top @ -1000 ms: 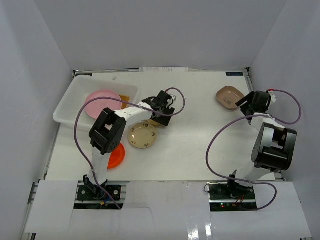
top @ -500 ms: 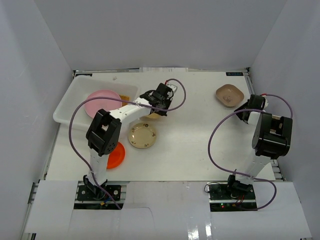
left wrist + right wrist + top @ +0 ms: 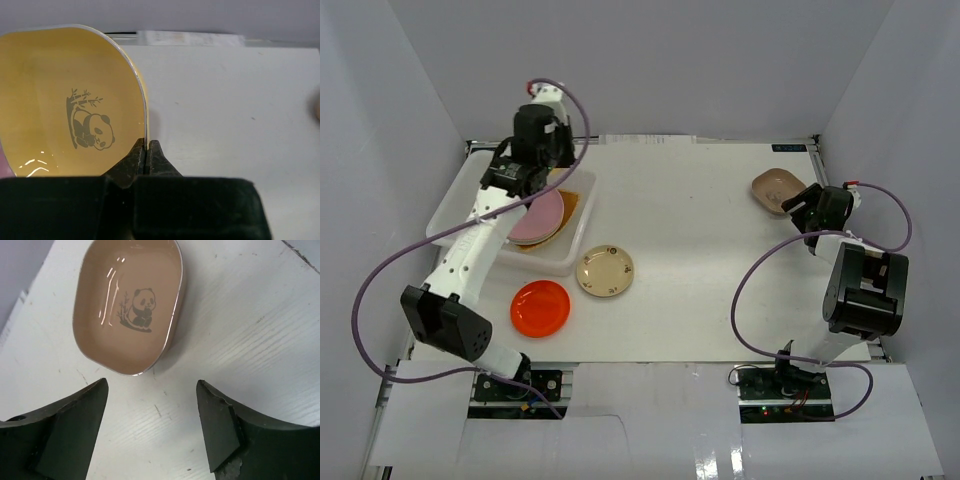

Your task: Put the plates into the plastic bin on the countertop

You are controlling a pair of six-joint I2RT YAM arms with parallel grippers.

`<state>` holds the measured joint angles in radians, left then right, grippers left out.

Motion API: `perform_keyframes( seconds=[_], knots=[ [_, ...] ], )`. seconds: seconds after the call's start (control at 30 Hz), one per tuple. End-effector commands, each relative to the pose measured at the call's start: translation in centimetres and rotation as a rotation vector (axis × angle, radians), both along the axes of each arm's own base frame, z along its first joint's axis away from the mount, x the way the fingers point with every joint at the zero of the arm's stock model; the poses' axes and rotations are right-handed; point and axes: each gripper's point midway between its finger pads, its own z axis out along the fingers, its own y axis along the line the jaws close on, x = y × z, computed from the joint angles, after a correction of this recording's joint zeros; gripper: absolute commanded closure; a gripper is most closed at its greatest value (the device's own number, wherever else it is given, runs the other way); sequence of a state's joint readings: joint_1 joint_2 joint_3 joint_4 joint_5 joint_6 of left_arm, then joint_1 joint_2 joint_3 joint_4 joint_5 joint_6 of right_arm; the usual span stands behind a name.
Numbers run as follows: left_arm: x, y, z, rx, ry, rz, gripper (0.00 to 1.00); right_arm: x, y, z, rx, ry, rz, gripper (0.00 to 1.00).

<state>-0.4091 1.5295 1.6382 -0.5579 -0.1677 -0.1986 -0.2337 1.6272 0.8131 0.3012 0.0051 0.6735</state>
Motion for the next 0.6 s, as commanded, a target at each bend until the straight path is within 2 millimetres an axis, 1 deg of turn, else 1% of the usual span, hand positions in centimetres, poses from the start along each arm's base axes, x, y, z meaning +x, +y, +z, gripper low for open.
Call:
perform_keyframes(
  seconds=[0.0, 0.03, 0.07, 0.1, 0.13, 0.17, 0.2, 0.23, 0.27, 0.3, 0.33, 0.37, 0.4, 0.47, 0.53, 0.57],
  knots=[
    [0.4, 6.2, -4.4, 0.013, 0.134, 0.137, 1.0, 0.9, -0.5, 1.5, -0.016, -0.063, -0.02, 0.21],
    [0.4, 7.0, -5.4, 0.021, 0.156, 0.157, 1.0, 1.2, -0.5, 1.8, -0.013, -0.068, -0.017, 0.2],
    [0.2, 8.2, -7.3, 0.028, 0.199, 0.184, 1.0, 1.4, -0.5, 1.7, -0.011, -0.067, -0.017, 0.16],
    [-0.1, 8.6, -8.3, 0.032, 0.228, 0.193, 1.0, 1.6, -0.6, 1.2, -0.009, -0.056, -0.017, 0.16],
    [-0.3, 8.8, -9.1, 0.037, 0.248, 0.198, 1.0, 1.8, -0.6, 1.2, -0.007, -0.055, -0.018, 0.16],
    [-0.8, 9.5, -10.7, 0.05, 0.285, 0.217, 1.0, 2.3, -0.8, 1.4, -0.008, -0.055, -0.019, 0.15],
    [-1.0, 10.2, -11.4, 0.073, 0.296, 0.247, 1.0, 2.5, -0.8, 0.4, 0.002, -0.03, -0.022, 0.15],
    [-1.2, 10.8, -12.2, 0.092, 0.31, 0.268, 1.0, 2.8, -0.9, 0.2, 0.005, -0.024, -0.025, 0.15],
    [-1.4, 11.4, -13.6, 0.114, 0.341, 0.285, 1.0, 3.4, -1.1, 0.4, 0.003, -0.027, -0.026, 0.15],
    [-1.3, 11.6, -14.2, 0.122, 0.347, 0.287, 1.0, 3.5, -1.2, -0.4, 0.006, -0.009, -0.029, 0.15],
    [-1.2, 11.5, -14.8, 0.125, 0.357, 0.279, 1.0, 3.7, -1.4, -0.6, 0.002, -0.002, -0.037, 0.15],
    [-1.0, 11.3, -15.2, 0.121, 0.363, 0.272, 1.0, 4.2, -1.6, -0.4, -0.002, -0.004, -0.04, 0.15],
    [-0.6, 11.2, -15.9, 0.122, 0.374, 0.268, 1.0, 4.2, -1.8, -1.1, -0.004, 0.015, -0.048, 0.15],
    [-0.1, 11.3, -16.8, 0.137, 0.39, 0.278, 0.99, 4.5, -2.1, -1.4, -0.015, 0.022, -0.053, 0.16],
    [0.3, 11.5, -17.9, 0.153, 0.414, 0.287, 0.91, 4.9, -2.4, -1.8, -0.021, 0.035, -0.062, 0.18],
    [0.3, 11.7, -18.1, 0.162, 0.417, 0.302, 0.79, 5.0, -2.5, -2.0, -0.023, 0.04, -0.066, 0.2]
  ],
)
